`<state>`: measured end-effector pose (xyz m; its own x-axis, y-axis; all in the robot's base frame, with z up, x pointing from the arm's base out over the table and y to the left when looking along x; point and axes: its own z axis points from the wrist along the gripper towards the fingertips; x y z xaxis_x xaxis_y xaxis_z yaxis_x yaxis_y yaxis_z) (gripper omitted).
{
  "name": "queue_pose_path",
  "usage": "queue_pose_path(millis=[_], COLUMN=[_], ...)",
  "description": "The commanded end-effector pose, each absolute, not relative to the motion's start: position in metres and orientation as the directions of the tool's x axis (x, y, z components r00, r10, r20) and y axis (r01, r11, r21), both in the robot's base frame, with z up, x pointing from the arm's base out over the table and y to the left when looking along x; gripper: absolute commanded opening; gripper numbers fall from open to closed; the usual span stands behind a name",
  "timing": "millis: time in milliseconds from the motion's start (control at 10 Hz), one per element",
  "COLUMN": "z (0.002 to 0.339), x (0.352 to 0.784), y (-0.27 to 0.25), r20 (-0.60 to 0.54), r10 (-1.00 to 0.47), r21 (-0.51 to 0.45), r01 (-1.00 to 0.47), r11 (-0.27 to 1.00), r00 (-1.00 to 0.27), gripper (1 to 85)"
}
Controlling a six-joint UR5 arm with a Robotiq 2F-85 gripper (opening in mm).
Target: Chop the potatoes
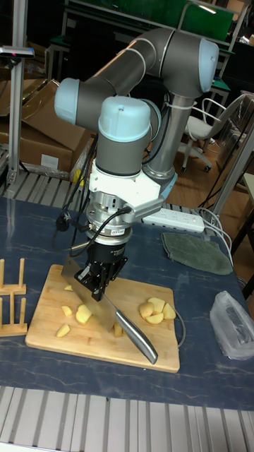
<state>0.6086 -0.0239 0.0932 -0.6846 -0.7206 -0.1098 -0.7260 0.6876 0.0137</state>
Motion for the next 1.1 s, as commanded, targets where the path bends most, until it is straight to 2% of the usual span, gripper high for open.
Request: queue_pose_path(millis=[0,1000], z=[0.0906,0.0875], x=[0.6131,0.6176], y=[-0.0243,-0.0252], r20=[-0.128,-0.147], r10=[-0.728,-0.728], r21=[0.016,0.021], r01=[-0.736,-0.738], r11=[0.677,0.674], r00=[-0.673,-0.669], gripper=[1.0,1.0])
